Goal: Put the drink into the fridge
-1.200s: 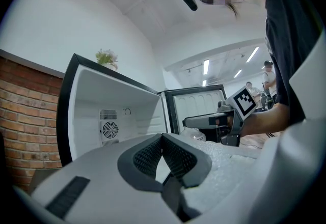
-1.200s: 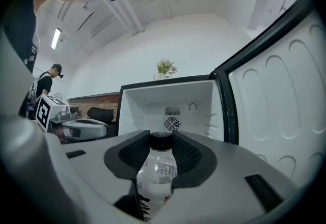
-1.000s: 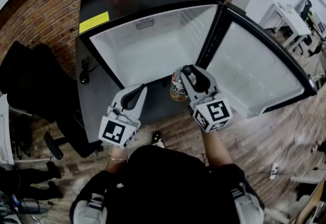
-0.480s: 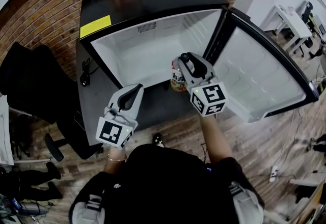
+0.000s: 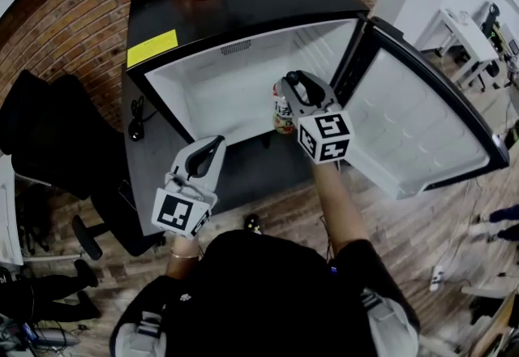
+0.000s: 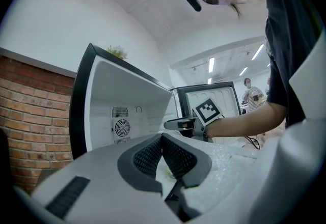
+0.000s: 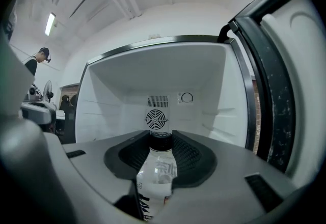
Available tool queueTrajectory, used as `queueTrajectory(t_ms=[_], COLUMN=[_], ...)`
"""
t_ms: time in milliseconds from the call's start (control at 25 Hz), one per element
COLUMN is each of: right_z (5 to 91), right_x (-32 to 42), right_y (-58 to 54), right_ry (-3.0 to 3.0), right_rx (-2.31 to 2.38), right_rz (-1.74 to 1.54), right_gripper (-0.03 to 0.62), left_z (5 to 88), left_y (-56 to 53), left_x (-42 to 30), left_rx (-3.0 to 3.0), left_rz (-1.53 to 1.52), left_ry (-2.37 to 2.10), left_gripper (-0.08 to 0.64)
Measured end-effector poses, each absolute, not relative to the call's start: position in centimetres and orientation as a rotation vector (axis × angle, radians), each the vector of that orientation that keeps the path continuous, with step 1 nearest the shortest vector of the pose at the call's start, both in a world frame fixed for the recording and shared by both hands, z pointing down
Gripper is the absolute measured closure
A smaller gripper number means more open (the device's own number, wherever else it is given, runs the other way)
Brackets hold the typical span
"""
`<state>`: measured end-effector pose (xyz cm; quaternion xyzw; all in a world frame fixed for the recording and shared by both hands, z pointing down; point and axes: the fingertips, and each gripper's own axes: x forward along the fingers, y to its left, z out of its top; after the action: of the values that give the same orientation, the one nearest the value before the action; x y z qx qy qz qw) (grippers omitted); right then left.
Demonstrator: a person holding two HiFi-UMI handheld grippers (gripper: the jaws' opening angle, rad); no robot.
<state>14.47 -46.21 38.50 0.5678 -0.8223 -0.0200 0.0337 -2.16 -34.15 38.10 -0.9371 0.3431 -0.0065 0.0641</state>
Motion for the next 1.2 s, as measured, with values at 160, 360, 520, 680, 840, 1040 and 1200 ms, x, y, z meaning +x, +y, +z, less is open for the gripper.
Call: queueTrajectory(t_ms=[160, 360, 520, 680, 840, 1040, 1200], right_z=[39.1, 39.6, 39.7, 40.1, 40.4, 40.8, 40.8], right_x=[14.7, 14.8, 14.7, 14.5, 14.7, 14.8, 15.0], right_y=[-48.2, -50.5, -52.2, -53.5, -54.8, -56.3, -57.3], right_ry=[-2.500, -2.463, -2.451, -2.435, -2.423, -2.398, -2.383], right_rx=[1.744, 1.739, 1.744, 1.740, 1.745, 1.742, 1.739], right_rz=[-0.050, -0.039, -0.037, -0.029, -0.029, -0.046, -0.078], right_gripper=[0.460, 0.460, 0.460, 0.460, 0.460, 0.460, 0.460], left_z=[38.2, 38.4, 38.7, 38.7, 38.8, 39.0, 39.4], left_y=[-34.5, -34.6, -34.8, -34.9, -34.9, -34.9, -34.9], left_x=[-2.6, -3.4, -4.1, -4.7, -5.0, -5.4, -5.9], left_rx=[-2.830, -2.820, -2.818, -2.813, -2.811, -2.814, -2.823], left_rz=[-0.026, -0.043, -0.049, -0.050, -0.059, -0.066, -0.092], left_ry=[1.052, 1.072, 1.099, 1.118, 1.125, 1.138, 1.162], left_gripper=[0.563, 0.563, 0.563, 0.563, 0.563, 0.563, 0.562])
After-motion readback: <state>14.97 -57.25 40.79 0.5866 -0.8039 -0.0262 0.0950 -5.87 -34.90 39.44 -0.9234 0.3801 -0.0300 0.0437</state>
